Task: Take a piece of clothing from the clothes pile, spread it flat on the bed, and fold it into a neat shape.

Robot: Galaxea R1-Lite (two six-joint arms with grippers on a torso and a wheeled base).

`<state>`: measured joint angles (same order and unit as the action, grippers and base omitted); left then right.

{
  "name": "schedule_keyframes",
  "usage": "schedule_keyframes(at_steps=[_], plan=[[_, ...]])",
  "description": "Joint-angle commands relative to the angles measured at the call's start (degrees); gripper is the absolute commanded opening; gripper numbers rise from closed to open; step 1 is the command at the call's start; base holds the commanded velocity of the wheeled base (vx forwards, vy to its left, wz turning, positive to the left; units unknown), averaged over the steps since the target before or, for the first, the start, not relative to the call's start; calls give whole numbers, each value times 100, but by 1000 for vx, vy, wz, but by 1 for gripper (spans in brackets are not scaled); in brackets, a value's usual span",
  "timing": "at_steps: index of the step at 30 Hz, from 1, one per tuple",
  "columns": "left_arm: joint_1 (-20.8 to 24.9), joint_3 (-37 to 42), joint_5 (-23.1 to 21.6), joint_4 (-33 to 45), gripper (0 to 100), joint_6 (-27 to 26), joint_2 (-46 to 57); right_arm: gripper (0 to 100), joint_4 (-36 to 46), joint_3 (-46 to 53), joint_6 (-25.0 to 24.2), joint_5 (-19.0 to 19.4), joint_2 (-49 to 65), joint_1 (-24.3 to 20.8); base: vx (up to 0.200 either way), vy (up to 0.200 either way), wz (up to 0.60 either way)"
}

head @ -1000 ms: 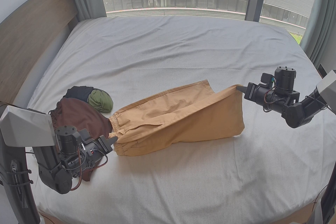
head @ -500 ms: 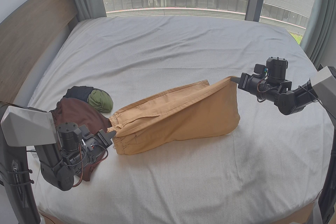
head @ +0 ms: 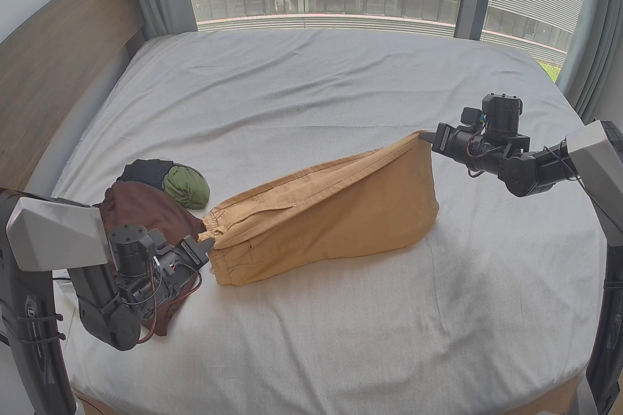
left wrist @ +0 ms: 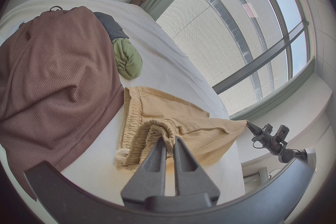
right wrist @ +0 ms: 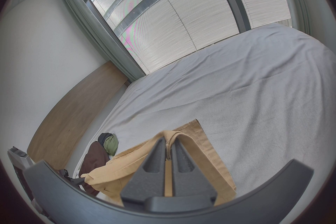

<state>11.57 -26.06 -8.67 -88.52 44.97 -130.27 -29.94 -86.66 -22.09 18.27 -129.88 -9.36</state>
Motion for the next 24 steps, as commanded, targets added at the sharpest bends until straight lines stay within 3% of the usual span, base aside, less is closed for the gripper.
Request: schedule_keyframes(at_steps=[1, 16, 20, 24], plan=[[-14, -145, 120, 1, 0, 56, -16, 0, 85, -290, 3, -8, -231, 5, 0, 0, 0], [-76, -382, 234, -8, 0, 170, -236, 0, 199, -1195, -15, -8, -960, -13, 0, 0, 0], [-102, -479, 304, -8, 0, 179, -368, 0, 173, -1564, -15, -289, -1259, -66, 0, 0, 0], [-102, -584, 322, -8, 0, 170, -491, 0, 146, -1837, -15, -316, -1532, -66, 0, 0, 0]])
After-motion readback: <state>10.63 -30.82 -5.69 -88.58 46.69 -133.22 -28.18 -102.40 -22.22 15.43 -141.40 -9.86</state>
